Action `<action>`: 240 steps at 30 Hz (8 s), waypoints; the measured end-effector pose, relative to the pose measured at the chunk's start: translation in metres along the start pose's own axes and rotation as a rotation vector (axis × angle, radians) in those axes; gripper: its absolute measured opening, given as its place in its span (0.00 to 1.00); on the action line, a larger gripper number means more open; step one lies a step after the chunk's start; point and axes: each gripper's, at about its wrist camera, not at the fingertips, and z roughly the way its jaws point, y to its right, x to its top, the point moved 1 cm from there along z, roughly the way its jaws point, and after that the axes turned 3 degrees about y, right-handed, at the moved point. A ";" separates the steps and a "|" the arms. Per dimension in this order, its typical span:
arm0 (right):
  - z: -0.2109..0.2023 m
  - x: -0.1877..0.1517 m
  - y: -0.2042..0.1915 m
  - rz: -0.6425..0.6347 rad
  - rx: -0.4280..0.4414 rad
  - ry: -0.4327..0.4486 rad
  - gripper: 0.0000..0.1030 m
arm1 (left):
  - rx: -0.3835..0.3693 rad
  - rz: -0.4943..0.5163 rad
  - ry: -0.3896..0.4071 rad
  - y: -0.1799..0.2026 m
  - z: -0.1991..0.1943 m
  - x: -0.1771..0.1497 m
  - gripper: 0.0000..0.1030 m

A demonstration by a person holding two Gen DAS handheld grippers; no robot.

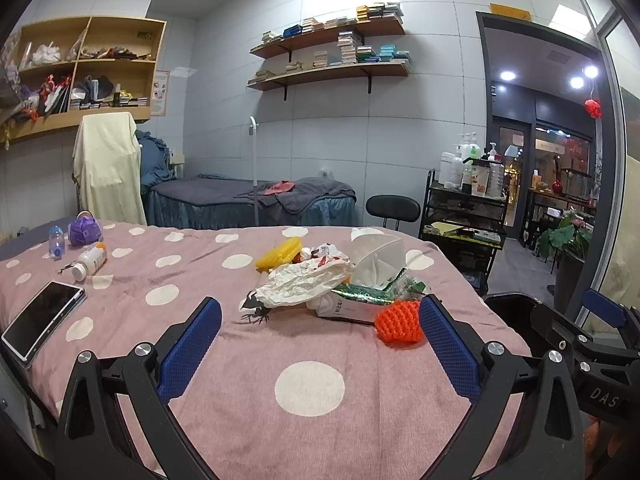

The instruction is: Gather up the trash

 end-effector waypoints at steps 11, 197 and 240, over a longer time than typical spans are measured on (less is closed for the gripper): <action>-0.001 0.000 0.001 0.000 -0.003 0.001 0.95 | 0.011 -0.015 -0.009 -0.003 0.002 0.000 0.94; 0.152 -0.090 0.249 0.268 -0.368 -0.495 0.64 | -0.792 0.072 -0.368 0.197 0.132 0.021 0.07; 0.050 -0.070 0.321 0.476 -0.612 -0.338 0.83 | -0.739 0.320 -0.675 0.316 0.174 -0.068 0.76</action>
